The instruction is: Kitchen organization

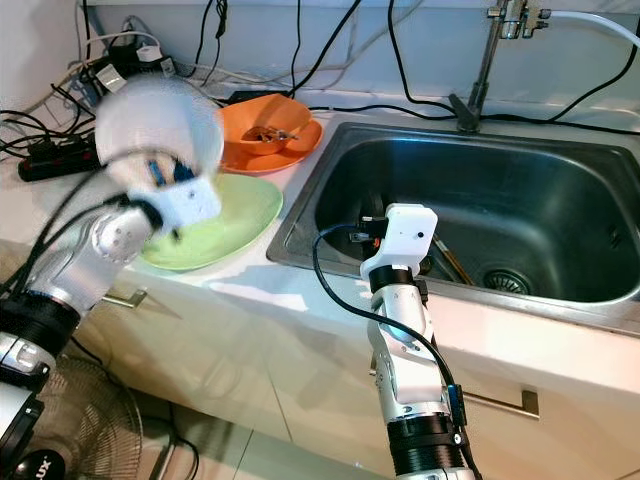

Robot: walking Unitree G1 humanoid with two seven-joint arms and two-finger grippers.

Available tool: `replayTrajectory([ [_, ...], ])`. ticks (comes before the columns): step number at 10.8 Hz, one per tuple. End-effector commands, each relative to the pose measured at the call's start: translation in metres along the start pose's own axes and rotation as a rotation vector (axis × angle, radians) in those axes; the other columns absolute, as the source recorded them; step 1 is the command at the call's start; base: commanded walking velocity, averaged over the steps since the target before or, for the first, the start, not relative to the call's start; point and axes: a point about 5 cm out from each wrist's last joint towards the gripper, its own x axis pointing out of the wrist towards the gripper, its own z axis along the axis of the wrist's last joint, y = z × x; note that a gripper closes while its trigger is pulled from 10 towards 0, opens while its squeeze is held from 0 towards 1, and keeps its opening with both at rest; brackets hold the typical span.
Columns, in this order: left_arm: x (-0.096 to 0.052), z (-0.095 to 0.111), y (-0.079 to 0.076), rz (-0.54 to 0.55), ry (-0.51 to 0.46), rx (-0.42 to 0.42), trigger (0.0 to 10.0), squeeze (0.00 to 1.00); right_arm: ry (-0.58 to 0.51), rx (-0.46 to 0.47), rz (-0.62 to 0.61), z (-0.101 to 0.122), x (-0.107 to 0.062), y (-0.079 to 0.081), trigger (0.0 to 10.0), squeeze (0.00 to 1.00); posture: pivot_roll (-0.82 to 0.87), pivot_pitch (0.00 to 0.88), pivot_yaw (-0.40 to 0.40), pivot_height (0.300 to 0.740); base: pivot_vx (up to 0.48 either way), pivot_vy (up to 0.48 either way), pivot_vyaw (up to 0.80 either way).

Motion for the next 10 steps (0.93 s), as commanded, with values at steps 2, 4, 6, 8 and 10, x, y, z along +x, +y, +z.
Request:
replayTrajectory([
  [2, 0.006, 0.040, 0.007, 0.087, -0.179, -0.021, 10.0, 0.00, 0.006, -0.004, 0.003, 0.000, 0.004, 0.002, 10.0, 0.00, 0.06, 0.012, 0.116, 0.740, 0.000, 0.000, 0.00],
  [4, 0.007, 0.064, -0.020, 0.031, -0.266, -0.045, 10.0, 0.00, -0.034, -0.016, 0.003, 0.013, 0.012, -0.007, 10.0, 0.00, 0.05, 0.009, 0.121, 0.740, 0.000, 0.000, 0.00],
  [6, 0.006, 0.079, -0.031, 0.005, -0.315, -0.062, 10.0, 0.00, -0.054, 0.032, -0.025, 0.026, 0.021, -0.019, 10.0, 1.00, 0.04, 0.005, 0.124, 0.740, 0.000, 0.000, 0.00],
  [8, 0.006, 0.090, -0.040, -0.017, -0.352, -0.068, 10.0, 0.00, -0.086, 0.066, 0.011, 0.042, 0.029, -0.021, 10.0, 1.00, 0.03, 0.000, 0.125, 0.740, 0.000, 0.000, 0.00],
  [10, 0.004, 0.097, -0.048, -0.046, -0.376, -0.061, 10.0, 0.00, -0.108, 0.083, 0.128, 0.055, 0.032, -0.009, 10.0, 1.00, 0.03, 0.000, 0.128, 0.740, 0.000, 0.000, 0.00],
])
